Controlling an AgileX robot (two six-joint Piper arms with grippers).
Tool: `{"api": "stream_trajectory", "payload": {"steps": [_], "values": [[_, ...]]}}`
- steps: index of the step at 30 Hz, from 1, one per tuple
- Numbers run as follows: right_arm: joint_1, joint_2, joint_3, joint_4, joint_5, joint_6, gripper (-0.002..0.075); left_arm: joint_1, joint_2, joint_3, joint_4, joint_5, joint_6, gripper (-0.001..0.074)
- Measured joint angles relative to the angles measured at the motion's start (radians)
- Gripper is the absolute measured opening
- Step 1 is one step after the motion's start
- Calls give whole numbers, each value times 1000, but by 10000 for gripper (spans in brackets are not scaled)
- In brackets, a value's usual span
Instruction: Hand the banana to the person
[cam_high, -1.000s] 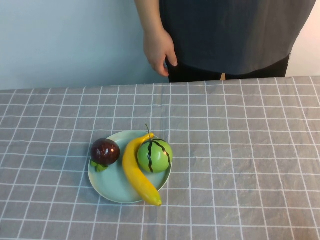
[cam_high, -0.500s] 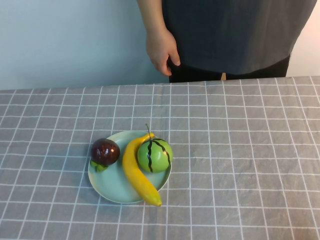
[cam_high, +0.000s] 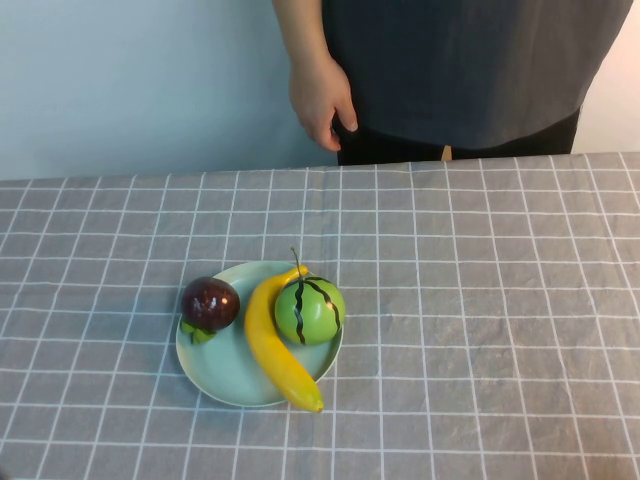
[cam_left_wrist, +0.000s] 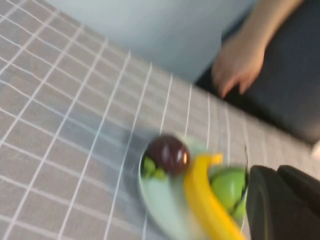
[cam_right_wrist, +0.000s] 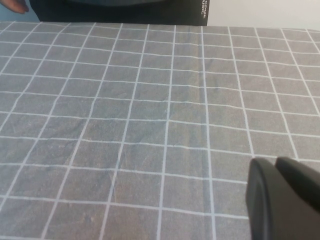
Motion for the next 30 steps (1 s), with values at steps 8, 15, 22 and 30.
{"api": "stream_trajectory", "payload": {"steps": [8, 15, 22, 30], "values": [[0, 0, 0, 0, 0, 0, -7, 0, 388, -392, -4, 463, 247, -4], [0, 0, 0, 6, 0, -2, -7, 0, 698, -572, -9, 651, 303, -4], [0, 0, 0, 0, 0, -2, -7, -91, 884, -606, -44, 628, 290, -4], [0, 0, 0, 0, 0, -2, -7, -427, 1095, -634, -9, 482, 127, -4]]}}
